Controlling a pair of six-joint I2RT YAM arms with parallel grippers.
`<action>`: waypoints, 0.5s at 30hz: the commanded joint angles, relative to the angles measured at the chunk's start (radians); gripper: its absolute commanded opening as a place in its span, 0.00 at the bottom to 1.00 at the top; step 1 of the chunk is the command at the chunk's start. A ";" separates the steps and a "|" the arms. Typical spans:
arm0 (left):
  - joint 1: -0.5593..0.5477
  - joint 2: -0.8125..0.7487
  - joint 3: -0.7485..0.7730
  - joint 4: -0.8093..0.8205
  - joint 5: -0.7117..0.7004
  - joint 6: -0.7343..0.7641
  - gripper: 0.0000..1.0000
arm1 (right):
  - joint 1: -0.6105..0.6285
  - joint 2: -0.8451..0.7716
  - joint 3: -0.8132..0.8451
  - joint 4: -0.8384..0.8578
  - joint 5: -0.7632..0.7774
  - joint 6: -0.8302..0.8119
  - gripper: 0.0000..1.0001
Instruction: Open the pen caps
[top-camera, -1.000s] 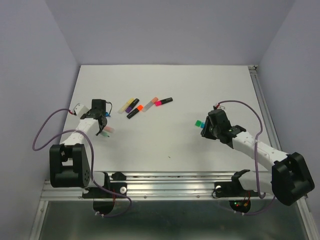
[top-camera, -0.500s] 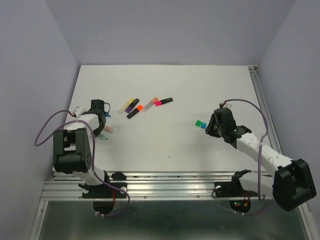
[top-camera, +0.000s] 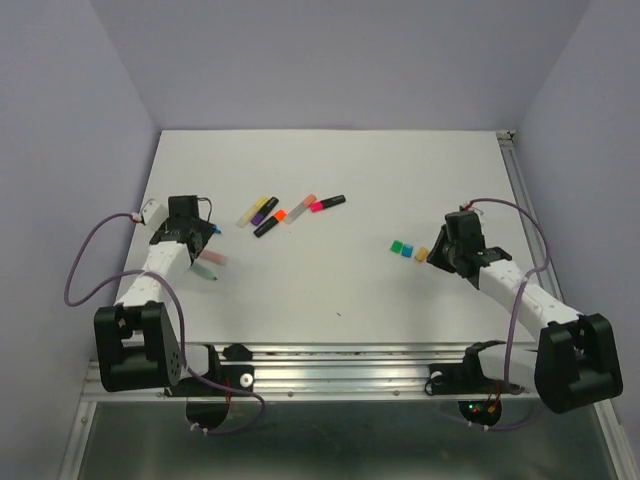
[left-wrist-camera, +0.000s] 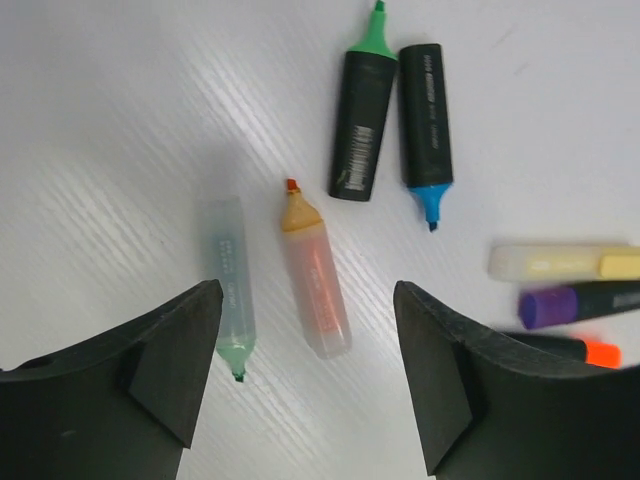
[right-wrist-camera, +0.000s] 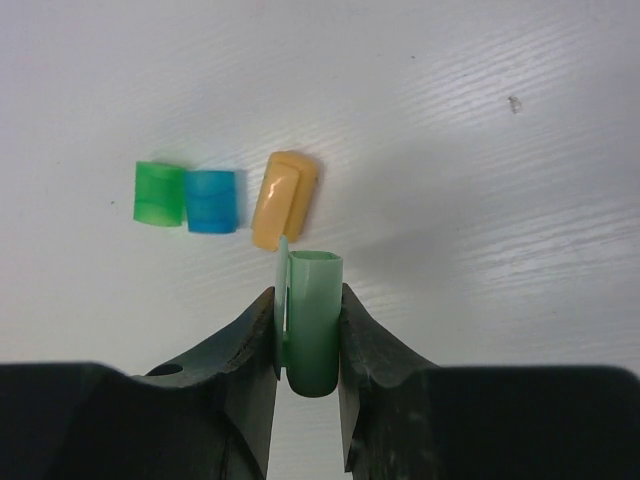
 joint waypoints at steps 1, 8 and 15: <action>-0.004 -0.102 -0.042 0.096 0.173 0.103 0.81 | -0.081 0.018 -0.024 -0.005 -0.014 -0.013 0.14; -0.050 -0.186 -0.078 0.216 0.339 0.186 0.95 | -0.136 0.108 -0.021 0.021 -0.064 -0.016 0.15; -0.131 -0.146 -0.094 0.248 0.371 0.229 0.95 | -0.139 0.188 0.013 0.027 -0.106 -0.027 0.20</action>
